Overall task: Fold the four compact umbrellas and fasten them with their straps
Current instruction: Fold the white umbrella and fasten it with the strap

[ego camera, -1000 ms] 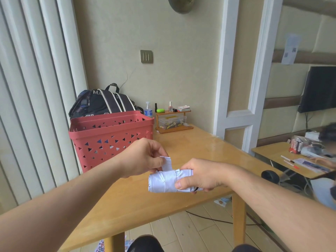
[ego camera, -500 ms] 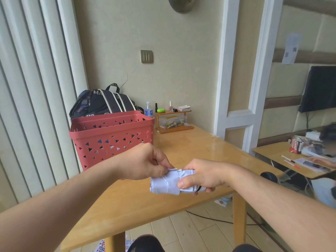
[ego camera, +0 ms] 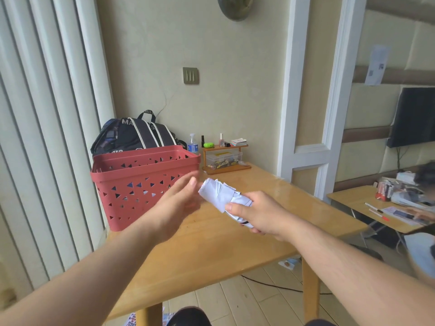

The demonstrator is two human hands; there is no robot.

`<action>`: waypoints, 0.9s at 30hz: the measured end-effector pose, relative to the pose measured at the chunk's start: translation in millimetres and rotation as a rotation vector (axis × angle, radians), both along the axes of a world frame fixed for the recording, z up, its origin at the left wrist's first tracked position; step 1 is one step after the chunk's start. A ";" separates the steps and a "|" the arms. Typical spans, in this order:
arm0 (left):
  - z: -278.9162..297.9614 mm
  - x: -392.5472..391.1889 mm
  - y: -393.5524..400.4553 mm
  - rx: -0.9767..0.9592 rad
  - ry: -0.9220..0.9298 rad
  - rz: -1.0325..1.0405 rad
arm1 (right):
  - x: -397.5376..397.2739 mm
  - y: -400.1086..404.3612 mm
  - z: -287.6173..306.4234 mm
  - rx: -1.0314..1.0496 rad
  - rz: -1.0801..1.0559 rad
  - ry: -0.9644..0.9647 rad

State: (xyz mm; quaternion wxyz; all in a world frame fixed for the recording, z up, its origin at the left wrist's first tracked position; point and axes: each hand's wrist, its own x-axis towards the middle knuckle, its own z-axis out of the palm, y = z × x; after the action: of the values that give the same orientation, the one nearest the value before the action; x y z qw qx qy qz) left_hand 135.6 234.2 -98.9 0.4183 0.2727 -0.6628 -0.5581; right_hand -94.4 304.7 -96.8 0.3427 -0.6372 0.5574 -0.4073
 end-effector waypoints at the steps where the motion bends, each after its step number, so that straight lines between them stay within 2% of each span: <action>1: -9.1 -6.5 0.1 0.045 0.011 -0.075 | 5.7 0.4 -3.5 -0.007 -0.010 -0.045; 4: -24.1 -33.7 13.3 0.084 0.072 -0.217 | 22.9 3.5 -14.2 0.018 -0.012 -0.138; 7: -18.2 -55.8 21.0 0.275 0.317 -0.034 | 35.2 8.0 -22.9 -0.011 -0.048 -0.167; 10: -11.4 -68.4 16.8 0.433 0.389 0.110 | 32.1 12.7 -30.7 -0.020 -0.017 -0.210; 11: -8.1 -70.0 15.2 0.475 0.411 0.133 | 27.8 16.1 -32.5 -0.020 -0.008 -0.134; 15: 11.8 -67.4 -1.2 0.498 0.443 0.194 | -5.1 35.0 -40.5 -0.012 -0.028 0.454; 18: 27.0 -56.2 -19.0 0.526 0.459 0.225 | -30.3 51.8 -49.9 0.029 -0.001 0.589; 20: 35.7 -50.8 -29.2 0.547 0.490 0.251 | -43.2 59.2 -62.6 0.070 -0.024 0.550; 22: 41.0 -48.0 -38.8 0.554 0.520 0.289 | -50.5 65.8 -75.2 0.090 -0.048 0.431; 25: 40.6 -46.2 -52.9 0.558 0.570 0.341 | -51.8 70.2 -95.5 0.105 -0.046 0.035; 27: 37.9 -46.8 -58.3 0.548 0.585 0.346 | -45.3 71.4 -105.0 0.006 -0.077 0.026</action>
State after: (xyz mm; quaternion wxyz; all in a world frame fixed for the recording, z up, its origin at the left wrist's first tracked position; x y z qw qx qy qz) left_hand 88.9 175.9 -61.1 0.5880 0.3112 -0.2880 -0.6888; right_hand -139.7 376.1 -201.8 0.3216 -0.6195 0.5871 -0.4100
